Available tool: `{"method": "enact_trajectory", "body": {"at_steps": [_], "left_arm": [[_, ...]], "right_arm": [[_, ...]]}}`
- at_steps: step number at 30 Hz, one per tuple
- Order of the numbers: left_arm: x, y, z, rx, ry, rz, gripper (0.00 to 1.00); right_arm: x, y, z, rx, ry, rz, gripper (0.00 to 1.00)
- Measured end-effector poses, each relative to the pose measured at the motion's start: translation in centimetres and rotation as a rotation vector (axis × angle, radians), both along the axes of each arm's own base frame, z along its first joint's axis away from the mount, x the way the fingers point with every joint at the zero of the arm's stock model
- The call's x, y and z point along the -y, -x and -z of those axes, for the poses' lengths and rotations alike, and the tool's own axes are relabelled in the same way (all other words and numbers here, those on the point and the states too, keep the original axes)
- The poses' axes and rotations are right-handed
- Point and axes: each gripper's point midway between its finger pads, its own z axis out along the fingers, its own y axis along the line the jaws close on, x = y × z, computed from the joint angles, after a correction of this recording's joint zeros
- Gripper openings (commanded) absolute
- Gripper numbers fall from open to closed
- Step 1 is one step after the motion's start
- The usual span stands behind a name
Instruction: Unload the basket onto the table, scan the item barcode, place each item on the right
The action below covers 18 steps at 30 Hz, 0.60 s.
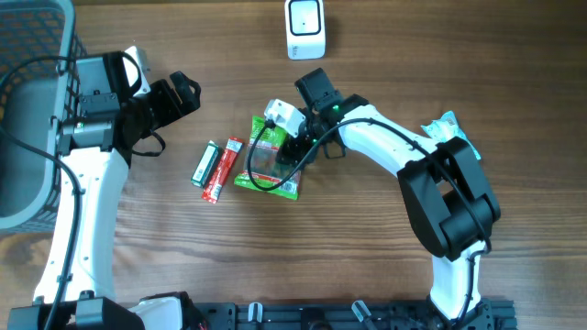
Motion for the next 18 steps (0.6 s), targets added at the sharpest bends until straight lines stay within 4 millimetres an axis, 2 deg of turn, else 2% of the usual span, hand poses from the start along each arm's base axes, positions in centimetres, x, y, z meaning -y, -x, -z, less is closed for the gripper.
{"method": "enact_trajectory", "body": {"at_steps": [6, 13, 17, 18], "left_arm": [[0.0, 0.0, 0.0, 0.0, 0.0, 0.0, 1.0], [0.0, 0.0, 0.0, 0.0, 0.0, 0.0, 1.0], [0.0, 0.0, 0.0, 0.0, 0.0, 0.0, 1.0], [0.0, 0.0, 0.0, 0.0, 0.0, 0.0, 1.0]], "right_arm": [[1.5, 2.7, 0.6, -0.132, 0.071, 0.006, 0.8], [2.8, 5.8, 0.4, -0.345, 0.127, 0.132, 0.81], [3.3, 7.8, 0.2, -0.476, 0.153, 0.198, 0.89], [3.6, 8.4, 0.1, -0.512, 0.166, 0.213, 0.98]]}}
